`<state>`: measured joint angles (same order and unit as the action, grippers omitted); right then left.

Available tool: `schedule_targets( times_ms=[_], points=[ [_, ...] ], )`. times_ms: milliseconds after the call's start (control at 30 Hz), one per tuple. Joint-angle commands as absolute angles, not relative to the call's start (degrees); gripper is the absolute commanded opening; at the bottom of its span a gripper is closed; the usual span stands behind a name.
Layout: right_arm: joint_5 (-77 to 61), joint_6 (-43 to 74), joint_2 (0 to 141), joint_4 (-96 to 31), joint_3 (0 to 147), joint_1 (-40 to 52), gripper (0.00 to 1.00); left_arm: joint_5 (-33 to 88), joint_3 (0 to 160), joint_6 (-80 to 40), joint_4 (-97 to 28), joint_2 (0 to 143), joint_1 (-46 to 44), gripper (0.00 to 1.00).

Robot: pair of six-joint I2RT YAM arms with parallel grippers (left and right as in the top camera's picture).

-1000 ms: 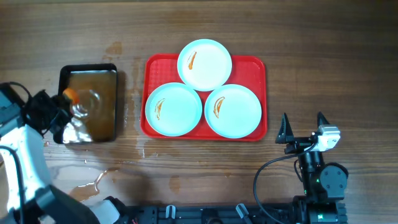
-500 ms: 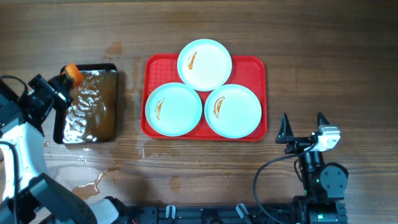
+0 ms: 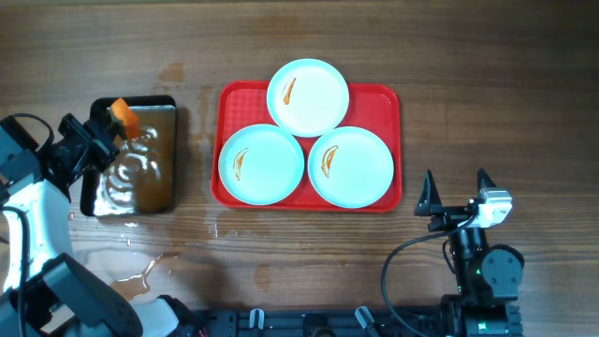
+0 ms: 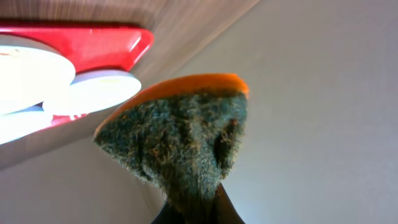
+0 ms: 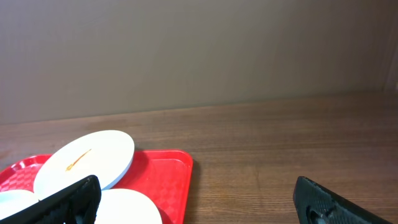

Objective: Clean dirty plates on tray and stack at the side
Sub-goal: 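Lift the sponge and shake off water over the tray with left gripper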

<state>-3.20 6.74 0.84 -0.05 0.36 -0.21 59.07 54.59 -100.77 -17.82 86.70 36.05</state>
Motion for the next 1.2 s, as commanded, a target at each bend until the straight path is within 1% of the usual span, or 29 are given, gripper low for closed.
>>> schedule_targets(
  times_ms=[0,67,100,133,200,233,267,300,400,500,633,667,733,767,800,867,900,933,1033,1100,1167],
  points=[
    [-3.66,6.09,0.43,0.08,0.30,-0.51,1.00,36.51,54.96,-94.21,-25.85,87.15,35.48,0.04],
    [-3.66,6.07,0.43,0.08,0.30,-0.51,1.00,24.10,54.96,-93.12,-31.57,87.99,35.03,0.04],
    [-3.66,6.07,0.43,0.08,0.30,-0.51,1.00,23.46,54.96,-92.40,-33.19,88.16,35.05,0.04],
    [-3.66,6.09,0.43,0.08,0.30,-0.51,1.00,25.45,54.96,-91.18,-33.93,88.20,35.05,0.04],
    [-3.66,6.09,0.43,0.08,0.30,-0.51,1.00,37.50,54.96,-90.37,-31.94,88.09,35.05,0.04],
    [-3.66,6.09,0.43,0.08,0.30,-0.51,1.00,42.87,54.96,-90.39,-29.65,88.09,35.09,0.04],
    [-3.66,6.07,0.43,0.08,0.30,-0.51,1.00,50.02,54.96,-90.54,-24.58,88.07,35.16,0.04],
    [-3.66,6.09,0.43,0.08,0.30,-0.51,0.99,52.99,54.96,-91.24,-21.56,88.07,35.16,0.04],
    [-3.66,6.07,0.43,0.08,0.30,-0.51,1.00,63.11,54.98,-100.75,-10.46,87.85,35.16,0.04],
    [-3.66,6.07,0.43,0.08,0.30,-0.51,1.00,65.60,54.98,-105.16,-5.78,86.56,35.14,0.04],
    [-3.66,6.09,0.43,0.08,0.30,-0.51,1.00,65.43,54.98,-105.93,-5.28,83.07,35.16,0.04],
    [-3.66,6.09,0.43,0.08,0.30,-0.51,1.00,64.58,54.98,-105.62,-5.30,82.39,35.14,0.04],
    [-3.66,6.09,0.43,0.08,0.30,-0.51,1.00,55.92,54.96,-98.94,-5.65,82.15,35.09,0.04],
    [-3.66,6.09,0.43,0.08,0.30,-0.51,1.00,48.34,54.96,-93.41,-7.97,82.32,34.96,0.04],
    [-3.66,6.09,0.43,0.08,0.30,-0.51,1.00,37.04,54.96,-87.77,-13.45,82.67,34.65,0.04],
    [-3.66,6.09,0.43,0.08,0.30,-0.51,1.00,16.27,54.96,-83.77,-23.79,84.51,33.41,0.04],
    [-3.66,6.09,0.43,0.08,0.30,-0.51,1.00,13.76,54.96,-82.17,-25.43,85.65,33.01,0.04],
    [-3.66,6.09,0.43,0.08,0.30,-0.51,1.00,16.10,54.96,-79.40,-25.56,87.05,32.88,0.04],
    [-3.66,6.09,0.43,0.08,0.30,-0.51,1.00,32.86,54.98,-79.99,-22.24,87.53,33.65,0.04],
    [-3.66,6.09,0.43,0.08,0.30,-0.51,1.00,46.13,54.98,-87.88,-15.68,86.32,34.76,0.04],
    [-3.66,6.09,0.43,0.08,0.30,-0.51,1.00,53.17,54.98,-96.51,-8.73,84.73,35.42,0.04]
  ],
)
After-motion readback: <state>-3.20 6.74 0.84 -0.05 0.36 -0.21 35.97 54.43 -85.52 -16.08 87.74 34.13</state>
